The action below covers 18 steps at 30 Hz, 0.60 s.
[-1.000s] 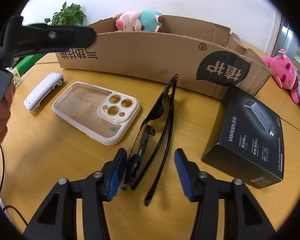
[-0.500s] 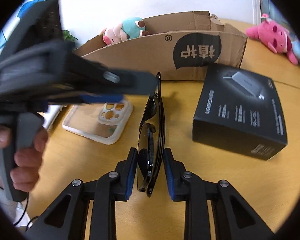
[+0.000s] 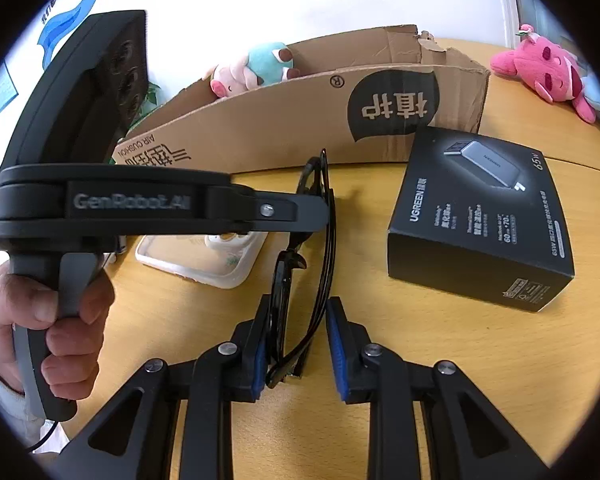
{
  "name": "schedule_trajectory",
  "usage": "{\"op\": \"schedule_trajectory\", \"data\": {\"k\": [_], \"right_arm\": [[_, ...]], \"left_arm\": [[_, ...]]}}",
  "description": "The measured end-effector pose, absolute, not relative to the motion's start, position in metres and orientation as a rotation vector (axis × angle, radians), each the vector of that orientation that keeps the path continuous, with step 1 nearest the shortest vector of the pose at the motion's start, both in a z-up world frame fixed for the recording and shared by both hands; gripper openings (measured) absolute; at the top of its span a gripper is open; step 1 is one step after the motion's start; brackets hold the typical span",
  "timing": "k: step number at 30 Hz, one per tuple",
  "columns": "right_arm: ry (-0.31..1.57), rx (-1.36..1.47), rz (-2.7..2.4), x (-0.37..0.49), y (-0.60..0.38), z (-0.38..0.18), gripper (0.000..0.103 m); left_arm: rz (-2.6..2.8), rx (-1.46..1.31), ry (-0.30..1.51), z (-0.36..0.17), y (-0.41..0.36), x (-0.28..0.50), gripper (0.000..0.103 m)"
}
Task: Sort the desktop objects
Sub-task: 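Lift the sunglasses with the right gripper and carry them over the box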
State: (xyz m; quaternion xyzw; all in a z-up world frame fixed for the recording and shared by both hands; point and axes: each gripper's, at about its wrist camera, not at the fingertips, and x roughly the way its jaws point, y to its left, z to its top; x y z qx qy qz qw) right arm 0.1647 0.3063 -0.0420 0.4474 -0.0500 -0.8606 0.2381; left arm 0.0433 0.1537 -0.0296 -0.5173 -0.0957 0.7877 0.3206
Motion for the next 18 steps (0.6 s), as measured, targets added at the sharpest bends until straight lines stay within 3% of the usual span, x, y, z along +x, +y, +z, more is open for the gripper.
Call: {"op": "schedule_trajectory", "data": {"k": [6,14,16,18], "right_arm": [[-0.151,1.216,-2.353,0.164,0.305,-0.036,0.024],[-0.204,1.253,-2.358,0.156,0.319,-0.047,0.023],[-0.234,1.255,-2.35,0.156,0.323,-0.048,0.023],[-0.269,1.257,-2.341,0.155,0.327,-0.048,0.023]], "left_arm": [[2.063,-1.333,-0.244,-0.019,0.151,0.042,0.009],[1.979,-1.402,-0.329,-0.037,0.148,0.038,0.009],[1.968,-1.426,-0.359,-0.041,0.146,0.037,0.014],[1.957,-1.466,-0.392,-0.047,0.143,0.036,0.036]]}}
